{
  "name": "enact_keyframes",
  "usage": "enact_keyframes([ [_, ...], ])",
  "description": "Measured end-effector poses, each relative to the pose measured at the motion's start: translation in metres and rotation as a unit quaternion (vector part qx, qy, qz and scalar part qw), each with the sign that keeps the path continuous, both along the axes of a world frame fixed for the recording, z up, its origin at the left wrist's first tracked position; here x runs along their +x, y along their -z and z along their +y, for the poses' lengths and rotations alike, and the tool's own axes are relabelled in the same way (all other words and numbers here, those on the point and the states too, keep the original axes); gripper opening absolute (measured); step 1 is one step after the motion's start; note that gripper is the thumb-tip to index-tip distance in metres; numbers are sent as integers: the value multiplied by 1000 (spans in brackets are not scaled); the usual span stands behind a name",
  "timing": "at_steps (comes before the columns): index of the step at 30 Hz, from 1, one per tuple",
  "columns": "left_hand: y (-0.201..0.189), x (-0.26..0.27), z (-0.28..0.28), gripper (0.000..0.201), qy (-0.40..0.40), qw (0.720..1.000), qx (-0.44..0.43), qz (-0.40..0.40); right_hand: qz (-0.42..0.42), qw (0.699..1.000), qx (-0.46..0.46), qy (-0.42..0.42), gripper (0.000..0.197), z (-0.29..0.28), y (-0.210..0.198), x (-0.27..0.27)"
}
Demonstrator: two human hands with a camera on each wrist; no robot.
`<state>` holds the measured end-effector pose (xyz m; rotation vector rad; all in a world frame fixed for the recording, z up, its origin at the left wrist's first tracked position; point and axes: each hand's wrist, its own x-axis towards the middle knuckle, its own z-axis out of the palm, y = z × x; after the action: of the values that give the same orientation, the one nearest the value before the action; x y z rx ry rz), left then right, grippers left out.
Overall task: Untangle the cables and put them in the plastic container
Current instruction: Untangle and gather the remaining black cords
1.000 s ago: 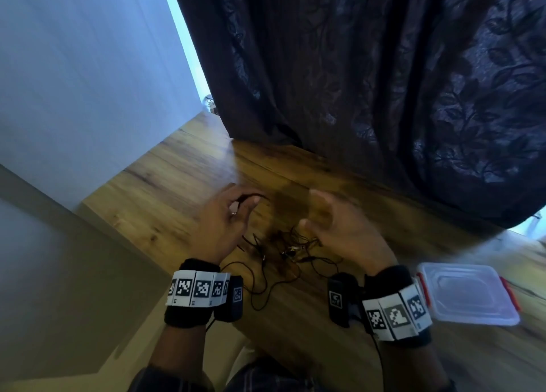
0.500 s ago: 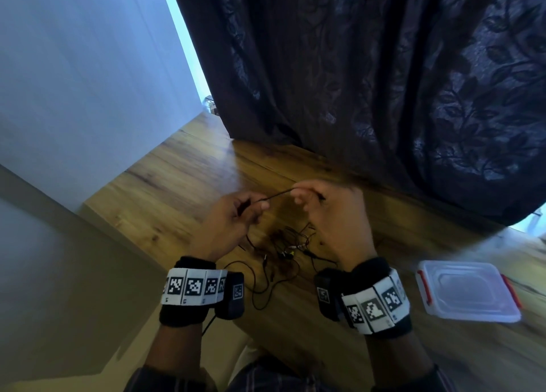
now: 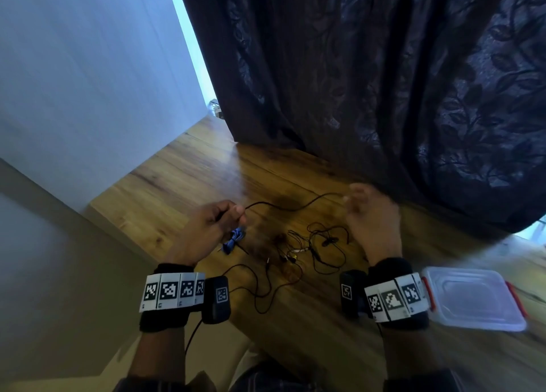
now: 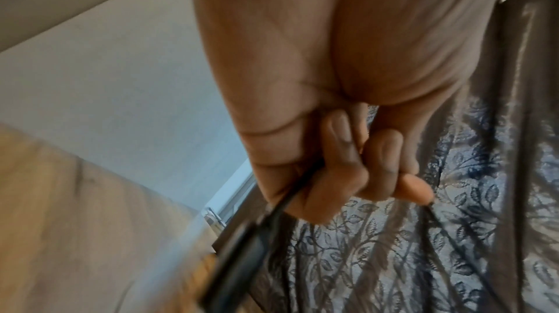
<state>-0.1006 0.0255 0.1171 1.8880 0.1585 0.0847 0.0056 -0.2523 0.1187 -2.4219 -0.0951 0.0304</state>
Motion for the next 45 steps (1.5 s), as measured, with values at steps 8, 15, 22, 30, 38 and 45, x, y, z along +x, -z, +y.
enact_keyframes([
  [8,-13,10,-33,31,47,999,8,17,58,938,210,-271,22,57,-24,-44],
  [15,-17,4,-38,36,89,989,-108,35,-78,946,262,-173,13,59,-23,-39],
  [22,-25,2,-42,27,134,968,-209,44,-82,954,267,-111,10,64,-11,-40],
  [30,-25,0,-45,25,185,956,-223,56,-104,951,285,-64,10,63,-18,-41],
  [38,-26,6,-47,32,77,967,-232,-73,16,948,103,-302,23,66,-13,-63],
  [45,-19,10,-50,44,23,991,-98,-91,-5,910,-28,-415,13,59,-39,-67],
])
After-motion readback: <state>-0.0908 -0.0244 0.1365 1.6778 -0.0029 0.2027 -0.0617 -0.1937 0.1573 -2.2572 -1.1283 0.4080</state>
